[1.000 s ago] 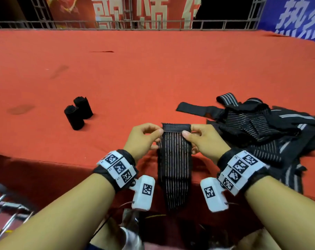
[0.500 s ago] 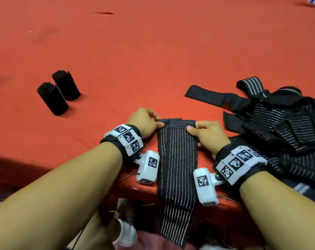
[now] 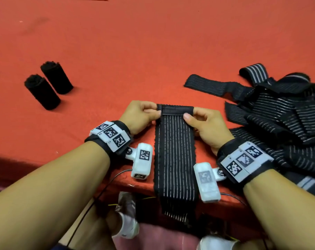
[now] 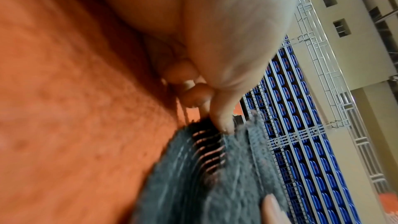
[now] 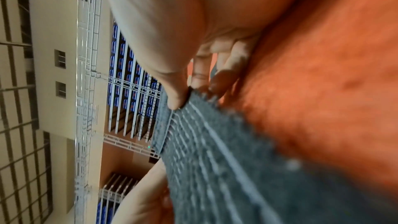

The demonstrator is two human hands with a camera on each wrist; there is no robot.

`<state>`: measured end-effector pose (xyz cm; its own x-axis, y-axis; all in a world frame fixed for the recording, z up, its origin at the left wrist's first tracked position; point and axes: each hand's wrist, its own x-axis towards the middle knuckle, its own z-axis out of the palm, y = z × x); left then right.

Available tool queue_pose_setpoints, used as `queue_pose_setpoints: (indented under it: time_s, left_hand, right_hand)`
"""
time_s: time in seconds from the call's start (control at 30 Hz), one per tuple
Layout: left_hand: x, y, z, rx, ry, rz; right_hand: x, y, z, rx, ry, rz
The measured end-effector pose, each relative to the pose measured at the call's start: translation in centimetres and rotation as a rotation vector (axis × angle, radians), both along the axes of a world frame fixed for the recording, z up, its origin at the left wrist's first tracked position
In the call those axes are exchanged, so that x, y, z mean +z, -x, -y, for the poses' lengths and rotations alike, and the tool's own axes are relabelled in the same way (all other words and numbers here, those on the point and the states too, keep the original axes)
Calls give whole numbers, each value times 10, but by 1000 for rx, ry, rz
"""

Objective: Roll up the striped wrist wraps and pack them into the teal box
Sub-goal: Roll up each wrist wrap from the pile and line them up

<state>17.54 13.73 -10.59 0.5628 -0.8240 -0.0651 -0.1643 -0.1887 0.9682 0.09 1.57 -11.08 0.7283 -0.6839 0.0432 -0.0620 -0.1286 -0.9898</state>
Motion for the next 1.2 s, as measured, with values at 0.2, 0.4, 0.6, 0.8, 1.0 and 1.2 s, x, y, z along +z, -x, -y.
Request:
queue_pose_setpoints:
  time_s: [0.2, 0.4, 0.6, 0.8, 1.0, 1.2]
  left_hand:
    - [4, -1, -5, -11, -16, 46]
    - [10, 4, -7, -42, -12, -82]
    - [8, 4, -8, -100, 10, -21]
    - [5, -1, -7, 0, 21, -33]
    - [4, -5, -6, 48, 104, -82]
    - [3, -7, -7, 24, 152, -151]
  right_hand:
    - [-8, -11, 4, -72, 84, -115]
    - [-8, -14, 6, -113, 81, -163]
    - [-5, -17, 5, -132, 74, -167]
    - [6, -14, 3, -105, -72, -164]
    - [14, -8, 3, 104, -124, -234]
    - [13, -8, 5, 124, -81, -246]
